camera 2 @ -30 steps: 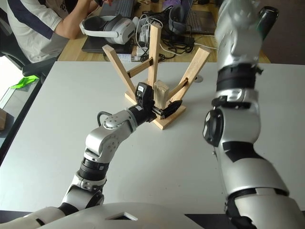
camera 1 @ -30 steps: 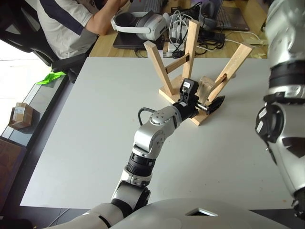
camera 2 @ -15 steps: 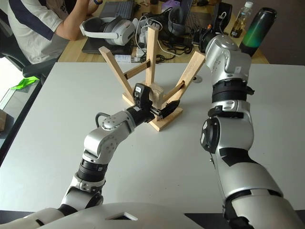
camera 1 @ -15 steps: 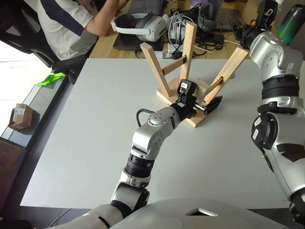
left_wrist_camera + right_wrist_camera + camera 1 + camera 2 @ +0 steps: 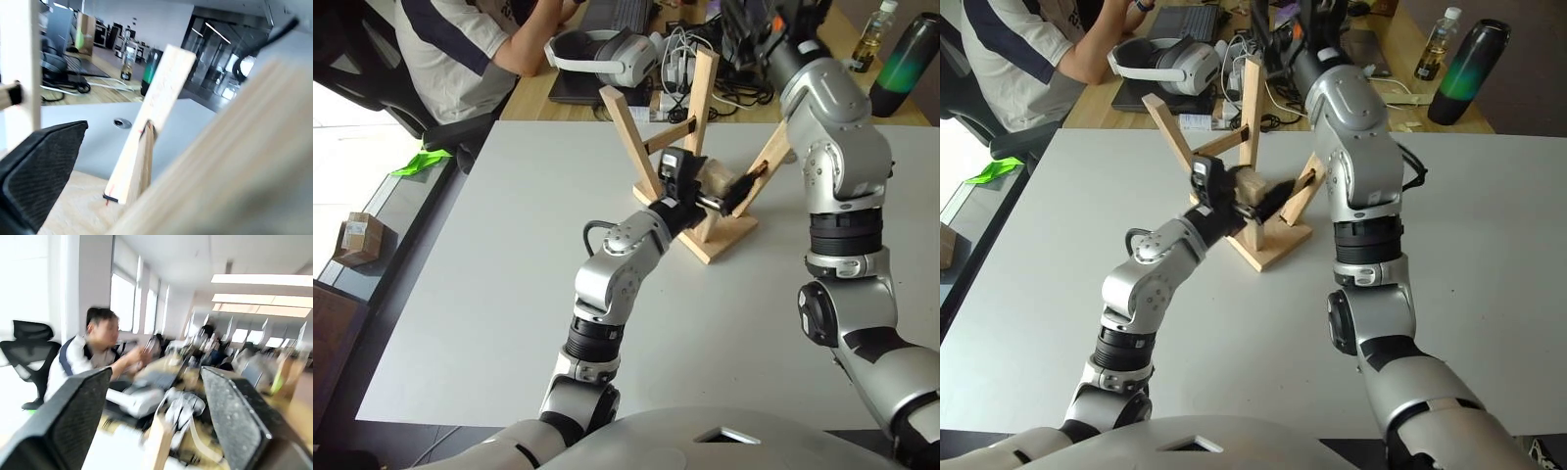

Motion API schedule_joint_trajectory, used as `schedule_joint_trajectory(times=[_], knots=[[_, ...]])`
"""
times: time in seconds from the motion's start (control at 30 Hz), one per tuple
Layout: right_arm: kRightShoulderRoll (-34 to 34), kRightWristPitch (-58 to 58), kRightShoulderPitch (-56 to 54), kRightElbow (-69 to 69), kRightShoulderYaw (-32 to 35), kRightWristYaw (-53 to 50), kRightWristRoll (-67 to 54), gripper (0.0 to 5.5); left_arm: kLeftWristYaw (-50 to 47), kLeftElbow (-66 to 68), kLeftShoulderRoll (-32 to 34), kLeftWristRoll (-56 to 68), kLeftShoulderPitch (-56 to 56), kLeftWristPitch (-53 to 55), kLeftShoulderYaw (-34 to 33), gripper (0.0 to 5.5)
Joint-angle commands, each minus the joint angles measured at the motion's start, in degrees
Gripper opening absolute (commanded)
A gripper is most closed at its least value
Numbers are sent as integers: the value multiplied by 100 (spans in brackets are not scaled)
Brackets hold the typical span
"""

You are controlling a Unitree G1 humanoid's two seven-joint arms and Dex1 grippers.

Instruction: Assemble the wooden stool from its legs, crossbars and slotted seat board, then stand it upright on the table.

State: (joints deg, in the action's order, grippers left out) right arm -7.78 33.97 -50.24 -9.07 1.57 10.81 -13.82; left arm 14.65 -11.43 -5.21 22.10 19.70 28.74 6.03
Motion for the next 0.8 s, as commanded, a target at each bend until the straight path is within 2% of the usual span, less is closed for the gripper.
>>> schedule_joint_trajectory(times=[0.03, 0.1, 0.2, 0.27, 0.43, 0.53, 0.57, 0.7, 0.8], knots=[[-570, 2707, 1010, -594, -218, 747, -516, 342, -958, -469, -499, 11, 104, -1137, -941, 516], [-1087, 3125, 1465, -581, -523, 1324, -587, 342, -1267, -577, -437, -11, 165, -1331, -1140, 516], [-1224, 2763, 1390, -565, -899, 1472, -332, 342, -1415, -615, -481, 49, 55, -1346, -1030, 516], [-1044, 1988, 1327, -500, -877, 1207, -96, 342, -1420, -659, -525, 90, -94, -1361, -883, 516], [-85, -202, 597, 64, -227, 811, -247, 342, -1565, -399, -475, 29, -201, -1706, -949, 516], [-31, -602, 547, 312, -71, 1035, -422, 342, -1598, -132, -424, -11, -147, -1958, -1007, 516], [-74, -456, 574, 252, -30, 1057, -472, 342, -1604, -82, -416, -12, -135, -2016, -1012, 516], [-477, 2273, 1083, -1313, -525, 1027, -292, 342, -1652, -28, -425, -38, -137, -2143, -958, 516], [-470, 2805, 1289, -1335, -696, 1076, -312, 342, -1680, -41, -412, -1, -108, -2116, -960, 516]])
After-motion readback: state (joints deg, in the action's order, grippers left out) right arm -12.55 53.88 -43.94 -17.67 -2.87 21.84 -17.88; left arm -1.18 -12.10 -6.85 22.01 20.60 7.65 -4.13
